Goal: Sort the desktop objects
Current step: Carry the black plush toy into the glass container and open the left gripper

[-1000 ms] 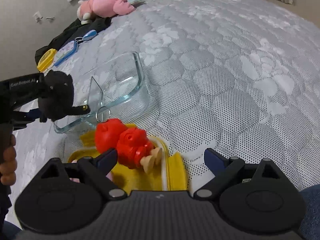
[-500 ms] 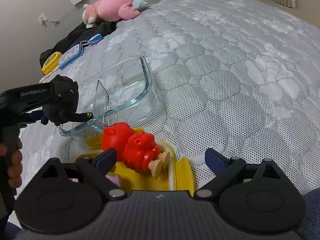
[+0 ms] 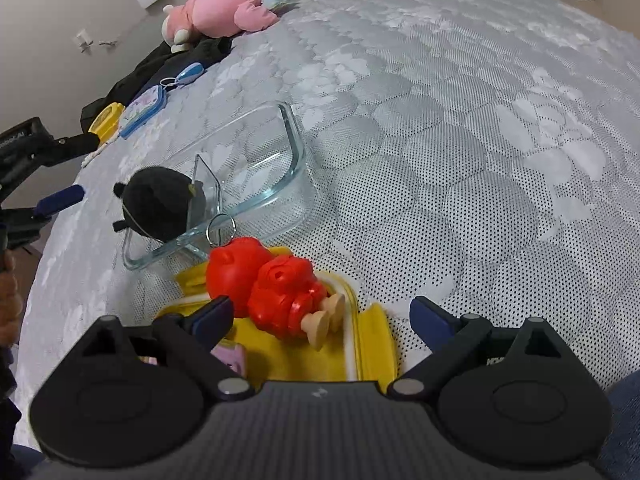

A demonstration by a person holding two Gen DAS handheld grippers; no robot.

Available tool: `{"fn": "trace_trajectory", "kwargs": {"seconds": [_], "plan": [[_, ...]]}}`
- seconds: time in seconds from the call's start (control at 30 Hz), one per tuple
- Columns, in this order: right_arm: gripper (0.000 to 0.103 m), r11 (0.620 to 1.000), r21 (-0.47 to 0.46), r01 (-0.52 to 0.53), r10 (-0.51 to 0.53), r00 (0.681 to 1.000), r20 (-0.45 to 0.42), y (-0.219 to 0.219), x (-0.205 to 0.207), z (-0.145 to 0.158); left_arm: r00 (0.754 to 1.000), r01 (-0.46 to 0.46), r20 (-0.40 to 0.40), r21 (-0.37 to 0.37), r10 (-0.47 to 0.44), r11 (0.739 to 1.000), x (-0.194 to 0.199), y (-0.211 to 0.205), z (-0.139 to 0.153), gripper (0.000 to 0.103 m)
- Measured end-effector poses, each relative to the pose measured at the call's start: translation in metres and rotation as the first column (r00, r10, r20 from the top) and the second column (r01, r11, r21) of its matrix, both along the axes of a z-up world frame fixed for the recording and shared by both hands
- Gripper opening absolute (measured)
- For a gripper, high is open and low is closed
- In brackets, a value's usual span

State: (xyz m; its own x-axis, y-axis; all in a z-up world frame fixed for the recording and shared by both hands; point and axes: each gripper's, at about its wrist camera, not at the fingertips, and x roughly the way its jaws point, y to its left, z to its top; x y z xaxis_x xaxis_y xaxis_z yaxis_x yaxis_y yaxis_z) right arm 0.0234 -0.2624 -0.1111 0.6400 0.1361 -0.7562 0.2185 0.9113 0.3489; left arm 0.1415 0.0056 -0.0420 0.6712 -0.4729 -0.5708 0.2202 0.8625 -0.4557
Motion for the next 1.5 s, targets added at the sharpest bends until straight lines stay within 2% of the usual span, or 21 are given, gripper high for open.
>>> {"fn": "trace_trajectory", "kwargs": {"seconds": [0.07, 0.2, 0.3, 0.37, 0.47, 0.53, 0.57, 0.63, 0.7, 0.77, 0.87, 0.9, 0.93, 1.07, 1.1, 1.13, 1.2, 1.27, 1.33, 1.43, 1.5], "plan": [[0.096, 1.0, -0.004, -0.004, 0.004, 1.0, -0.003, 0.001, 0.0, 0.0, 0.998, 0.043, -0.042, -0.03, -0.044, 0.999, 0.006, -0.005, -0.009, 0.06], [0.096, 1.0, -0.007, -0.014, 0.014, 1.0, 0.002, 0.004, -0.001, 0.0, 0.995, 0.076, -0.071, 0.094, -0.069, 0.993, 0.007, -0.021, -0.014, 0.062], [0.096, 1.0, -0.012, -0.02, 0.019, 1.0, -0.01, 0.005, 0.0, -0.002, 0.988, 0.097, -0.126, 0.102, -0.083, 0.99, 0.008, -0.022, -0.021, 0.065], [0.096, 1.0, -0.008, -0.017, 0.017, 1.0, -0.014, 0.004, 0.001, -0.002, 0.988, 0.095, -0.126, 0.072, -0.085, 0.993, 0.005, -0.017, -0.017, 0.065], [0.096, 1.0, -0.002, -0.01, 0.01, 1.0, -0.007, 0.003, 0.0, -0.001, 0.998, 0.042, -0.039, -0.034, -0.043, 0.999, 0.001, 0.0, 0.003, 0.065], [0.097, 1.0, -0.002, -0.011, 0.011, 1.0, -0.01, 0.004, 0.001, -0.002, 0.999, 0.03, 0.015, -0.055, -0.029, 0.998, 0.006, -0.003, 0.011, 0.065], [0.097, 1.0, 0.0, -0.015, 0.015, 1.0, -0.014, 0.005, 0.002, -0.003, 0.999, 0.043, 0.007, -0.061, -0.043, 0.997, 0.011, -0.007, 0.008, 0.064], [0.096, 1.0, -0.004, -0.026, 0.026, 0.999, -0.02, 0.007, 0.003, -0.004, 0.997, 0.076, -0.019, -0.072, -0.078, 0.994, 0.021, -0.018, 0.001, 0.052], [0.096, 0.999, -0.017, -0.036, 0.035, 0.999, -0.022, 0.009, 0.004, -0.005, 0.99, 0.1, -0.093, -0.054, -0.105, 0.994, 0.027, -0.026, -0.016, 0.044], [0.096, 0.999, -0.029, -0.028, 0.028, 0.999, -0.016, 0.009, 0.004, -0.004, 0.988, 0.106, -0.112, -0.031, -0.109, 0.994, 0.025, -0.027, -0.021, 0.037], [0.096, 1.0, 0.004, -0.017, 0.017, 1.0, -0.016, 0.006, 0.003, -0.004, 0.982, 0.119, -0.148, 0.0, -0.118, 0.993, 0.021, -0.029, -0.024, 0.036], [0.096, 1.0, 0.008, -0.018, 0.019, 1.0, -0.02, 0.006, 0.003, -0.005, 0.979, 0.122, -0.163, 0.014, -0.118, 0.992, 0.018, -0.031, -0.027, 0.033], [0.096, 1.0, 0.004, -0.02, 0.02, 1.0, -0.022, 0.006, 0.004, -0.005, 0.978, 0.125, -0.173, 0.032, -0.117, 0.992, 0.016, -0.032, -0.031, 0.026], [0.097, 1.0, 0.002, -0.023, 0.023, 1.0, -0.013, 0.006, 0.002, -0.003, 0.979, 0.116, -0.172, 0.056, -0.104, 0.992, 0.01, -0.03, -0.032, 0.019], [0.097, 1.0, 0.009, -0.025, 0.025, 1.0, -0.012, 0.006, 0.002, -0.003, 0.98, 0.115, -0.17, 0.056, -0.104, 0.992, 0.009, -0.029, -0.031, 0.01], [0.097, 0.999, 0.013, -0.03, 0.03, 0.999, -0.013, 0.006, 0.002, -0.004, 0.98, 0.114, -0.168, 0.056, -0.103, 0.992, 0.008, -0.028, -0.029, 0.008], [0.097, 0.999, 0.001, -0.037, 0.037, 0.999, -0.019, 0.007, 0.003, -0.004, 0.981, 0.112, -0.163, 0.055, -0.102, 0.992, 0.007, -0.026, -0.025, 0.008], [0.097, 1.0, -0.007, -0.03, 0.03, 0.999, -0.017, 0.006, 0.002, -0.003, 0.982, 0.11, -0.159, 0.055, -0.1, 0.992, 0.005, -0.024, -0.022, 0.016], [0.097, 1.0, 0.012, -0.023, 0.023, 1.0, -0.013, 0.004, 0.001, -0.003, 0.984, 0.114, -0.15, 0.079, -0.101, 0.99, 0.001, -0.024, -0.017, 0.038], [0.097, 0.999, 0.024, -0.024, 0.024, 0.999, -0.021, 0.004, 0.002, -0.004, 0.982, 0.13, -0.156, 0.15, -0.106, 0.98, -0.001, -0.035, -0.02, 0.038], [0.097, 0.999, 0.017, -0.028, 0.028, 0.999, -0.021, 0.005, 0.002, -0.004, 0.981, 0.131, -0.161, 0.16, -0.105, 0.978, 0.0, -0.036, -0.023, 0.038]]}}
